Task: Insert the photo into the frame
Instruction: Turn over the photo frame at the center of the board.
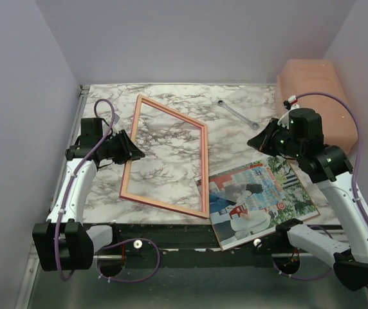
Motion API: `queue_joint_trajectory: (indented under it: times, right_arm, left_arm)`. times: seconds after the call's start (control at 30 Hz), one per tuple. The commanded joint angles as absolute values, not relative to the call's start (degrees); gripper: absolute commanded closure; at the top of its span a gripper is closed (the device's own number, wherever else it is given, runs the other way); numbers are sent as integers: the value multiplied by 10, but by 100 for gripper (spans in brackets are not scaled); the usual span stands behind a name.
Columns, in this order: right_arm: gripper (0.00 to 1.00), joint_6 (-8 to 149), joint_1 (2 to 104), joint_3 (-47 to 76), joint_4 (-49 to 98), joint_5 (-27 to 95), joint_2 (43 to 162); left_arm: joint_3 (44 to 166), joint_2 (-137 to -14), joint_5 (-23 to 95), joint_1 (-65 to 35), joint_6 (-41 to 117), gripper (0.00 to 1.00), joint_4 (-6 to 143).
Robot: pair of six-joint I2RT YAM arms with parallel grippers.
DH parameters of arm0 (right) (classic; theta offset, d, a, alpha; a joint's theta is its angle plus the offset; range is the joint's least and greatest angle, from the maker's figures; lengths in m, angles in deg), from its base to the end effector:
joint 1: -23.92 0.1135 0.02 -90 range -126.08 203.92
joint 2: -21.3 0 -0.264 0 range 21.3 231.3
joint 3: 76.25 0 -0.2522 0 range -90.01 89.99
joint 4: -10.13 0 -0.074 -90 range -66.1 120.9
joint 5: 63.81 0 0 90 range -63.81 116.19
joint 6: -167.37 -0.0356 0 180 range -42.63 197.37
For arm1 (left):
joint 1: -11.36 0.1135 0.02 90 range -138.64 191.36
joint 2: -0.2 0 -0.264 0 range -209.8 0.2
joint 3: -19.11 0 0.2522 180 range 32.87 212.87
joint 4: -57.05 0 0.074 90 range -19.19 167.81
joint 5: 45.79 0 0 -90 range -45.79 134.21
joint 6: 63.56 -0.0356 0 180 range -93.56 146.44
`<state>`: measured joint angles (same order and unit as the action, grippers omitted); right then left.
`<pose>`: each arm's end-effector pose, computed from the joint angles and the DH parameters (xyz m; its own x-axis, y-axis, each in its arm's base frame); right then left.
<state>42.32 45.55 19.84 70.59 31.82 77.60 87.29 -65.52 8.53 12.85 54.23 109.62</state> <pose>0.1743 0.0729 0.3907 -0.6675 0.3501 -0.6572 -0.0734 0.8473 0.5260 0.2299 -0.0148 0.2860 -0.8430 -0.4008 -0.3587 -0.0455 0.7177 -0.6949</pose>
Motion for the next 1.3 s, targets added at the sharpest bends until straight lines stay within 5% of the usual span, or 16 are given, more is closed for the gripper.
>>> queue_joint_trajectory:
  times: [0.0,0.3,0.6,0.93,1.27]
  right_arm:
    - [100,441,455,134,740,307,780]
    - [100,481,455,70,782,192,772]
    - [100,476,456,79,771,206,766]
    - [100,466,455,107,763,227,763]
    - [100,463,456,105,774,225,757]
  left_arm:
    - [851,-664,29,128,554,100,1046]
    - [794,-678,53,128,566,100,987]
    - [783,-702,134,74,578,100,970]
    - [795,-735,211,65,575,50,1001]
    - [812,-772,303,53,574,35,1035]
